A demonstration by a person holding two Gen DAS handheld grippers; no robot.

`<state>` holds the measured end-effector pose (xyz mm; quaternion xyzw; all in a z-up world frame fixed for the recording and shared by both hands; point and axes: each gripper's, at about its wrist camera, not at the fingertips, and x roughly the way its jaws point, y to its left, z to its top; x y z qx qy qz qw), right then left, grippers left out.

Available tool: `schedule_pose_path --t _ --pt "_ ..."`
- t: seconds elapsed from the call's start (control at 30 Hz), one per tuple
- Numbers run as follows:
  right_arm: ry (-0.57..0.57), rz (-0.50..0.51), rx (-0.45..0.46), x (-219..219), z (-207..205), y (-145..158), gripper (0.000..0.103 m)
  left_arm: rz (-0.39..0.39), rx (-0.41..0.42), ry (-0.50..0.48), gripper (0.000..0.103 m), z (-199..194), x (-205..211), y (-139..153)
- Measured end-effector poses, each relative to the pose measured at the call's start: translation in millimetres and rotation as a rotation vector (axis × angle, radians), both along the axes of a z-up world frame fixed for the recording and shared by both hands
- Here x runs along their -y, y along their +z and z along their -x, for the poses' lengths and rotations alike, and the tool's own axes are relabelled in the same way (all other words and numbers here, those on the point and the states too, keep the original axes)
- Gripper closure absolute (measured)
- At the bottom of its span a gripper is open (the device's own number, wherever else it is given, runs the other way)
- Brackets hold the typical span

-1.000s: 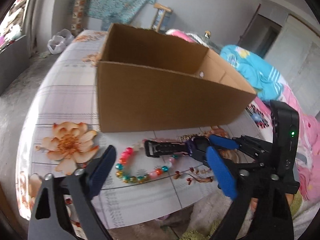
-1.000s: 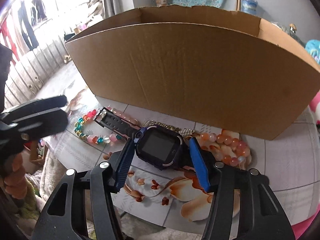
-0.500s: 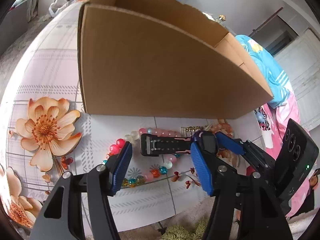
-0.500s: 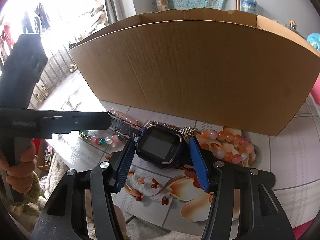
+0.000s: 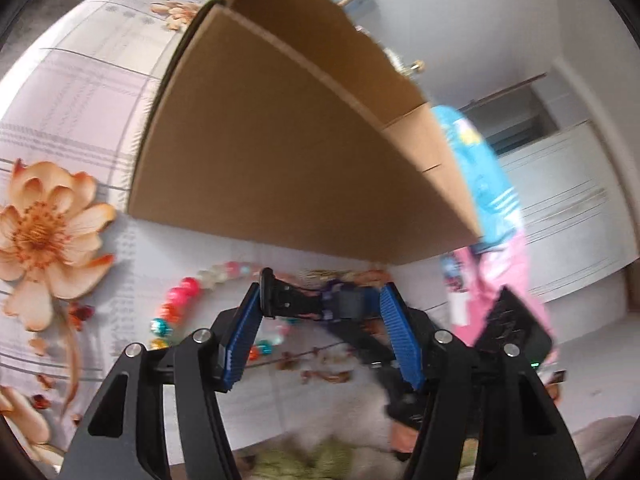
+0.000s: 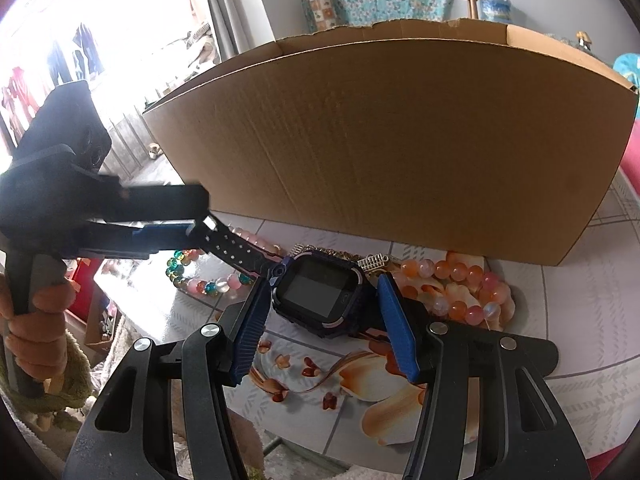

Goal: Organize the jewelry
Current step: 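Reach the right gripper to the black smartwatch and close on its face, then lift the black smartwatch with the right gripper toward the cardboard box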

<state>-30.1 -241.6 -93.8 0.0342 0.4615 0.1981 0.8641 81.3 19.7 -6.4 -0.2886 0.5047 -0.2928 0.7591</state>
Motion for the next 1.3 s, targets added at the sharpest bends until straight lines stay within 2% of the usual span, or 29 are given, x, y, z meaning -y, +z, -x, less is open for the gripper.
schedule_pose_path --t 0.07,0.13,0.2,0.3,0.37,0.43,0.57,0.67,0.87,0.93,1.0,1.03,1.23,1.3 --pt "-0.001 0.003 0.002 1 0 0 0.051 0.007 0.011 0.005 0.045 0 1 2" --pt "-0.003 0.003 0.0 1 1 0 0.051 -0.019 0.019 0.016 0.046 0 4 2" --pt "-0.005 0.013 0.0 -2 1 -1 0.051 -0.062 0.031 0.022 0.051 0 7 4" --pt "-0.008 0.021 0.003 -6 2 -1 0.051 -0.179 0.066 0.025 0.069 1 20 3" --pt "-0.014 0.028 0.003 -10 4 -2 0.051 -0.267 0.1 0.027 0.085 0 27 5" --pt "-0.018 0.028 0.006 -11 4 -2 0.051 -0.348 0.145 0.022 0.091 3 37 7" --pt "-0.037 -0.02 -0.001 -6 8 5 0.051 -0.491 0.241 -0.002 0.091 12 60 14" --pt "-0.074 -0.071 0.016 16 21 18 0.048 -0.576 0.311 -0.014 0.091 24 70 12" --pt "-0.326 0.071 -0.034 57 37 22 0.041 -0.631 0.364 -0.023 0.091 31 85 11" --pt "-0.392 0.062 -0.062 66 34 17 0.04 -0.63 0.367 -0.024 0.091 33 79 12" --pt "-0.412 0.032 -0.082 63 28 13 0.04 -0.632 0.372 -0.029 0.091 34 81 11" --pt "-0.409 0.031 -0.069 59 25 14 0.037 -0.63 0.37 -0.03 0.091 34 82 11" --pt "-0.367 0.008 -0.043 41 21 20 0.035 -0.633 0.385 -0.04 0.091 38 89 10" --pt "-0.383 -0.074 -0.05 41 21 21 0.035 -0.629 0.383 -0.036 0.091 37 88 10"
